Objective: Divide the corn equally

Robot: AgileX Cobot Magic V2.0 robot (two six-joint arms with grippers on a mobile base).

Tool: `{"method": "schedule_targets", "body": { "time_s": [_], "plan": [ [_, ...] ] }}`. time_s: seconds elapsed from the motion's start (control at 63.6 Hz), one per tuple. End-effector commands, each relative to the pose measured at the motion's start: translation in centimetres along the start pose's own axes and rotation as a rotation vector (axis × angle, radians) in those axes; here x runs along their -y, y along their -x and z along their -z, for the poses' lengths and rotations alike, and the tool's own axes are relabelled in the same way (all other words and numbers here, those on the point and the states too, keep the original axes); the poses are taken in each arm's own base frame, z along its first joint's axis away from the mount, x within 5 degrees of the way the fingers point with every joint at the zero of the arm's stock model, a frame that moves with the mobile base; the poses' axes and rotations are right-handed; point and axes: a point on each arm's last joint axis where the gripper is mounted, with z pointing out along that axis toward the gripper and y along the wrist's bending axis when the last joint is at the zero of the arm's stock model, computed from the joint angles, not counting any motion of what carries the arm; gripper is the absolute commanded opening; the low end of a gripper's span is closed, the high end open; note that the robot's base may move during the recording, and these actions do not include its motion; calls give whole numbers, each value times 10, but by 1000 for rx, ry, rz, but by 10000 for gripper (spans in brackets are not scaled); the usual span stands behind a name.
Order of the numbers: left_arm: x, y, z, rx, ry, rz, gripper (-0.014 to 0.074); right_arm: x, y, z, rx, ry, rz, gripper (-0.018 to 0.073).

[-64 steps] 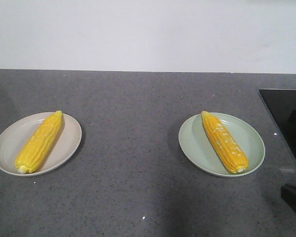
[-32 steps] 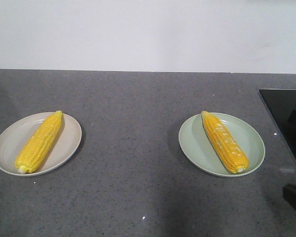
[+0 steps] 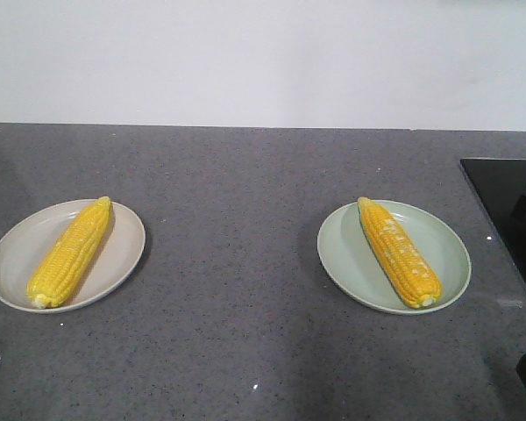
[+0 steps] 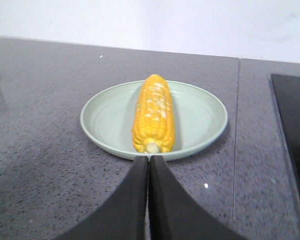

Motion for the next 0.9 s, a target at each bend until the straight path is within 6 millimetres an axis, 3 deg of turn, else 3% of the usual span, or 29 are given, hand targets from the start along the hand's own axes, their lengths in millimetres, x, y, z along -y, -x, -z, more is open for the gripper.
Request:
{"method": "schedule_targets", "body": {
  "time_s": [0.0, 0.126, 0.236, 0.881],
  "plan": [
    [1, 14, 2, 96, -8, 7, -6, 4, 2, 3, 124, -56, -66, -5],
    [1, 14, 2, 96, -8, 7, -6, 7, -12, 5, 158, -110, -143, -5],
    [1, 14, 2, 95, -8, 7, -6, 10, -12, 6, 172, -152, -199, -5],
    [1, 14, 2, 94, -8, 7, -6, 9, -1, 8, 276, -156, -62, -5]
  ]
}}
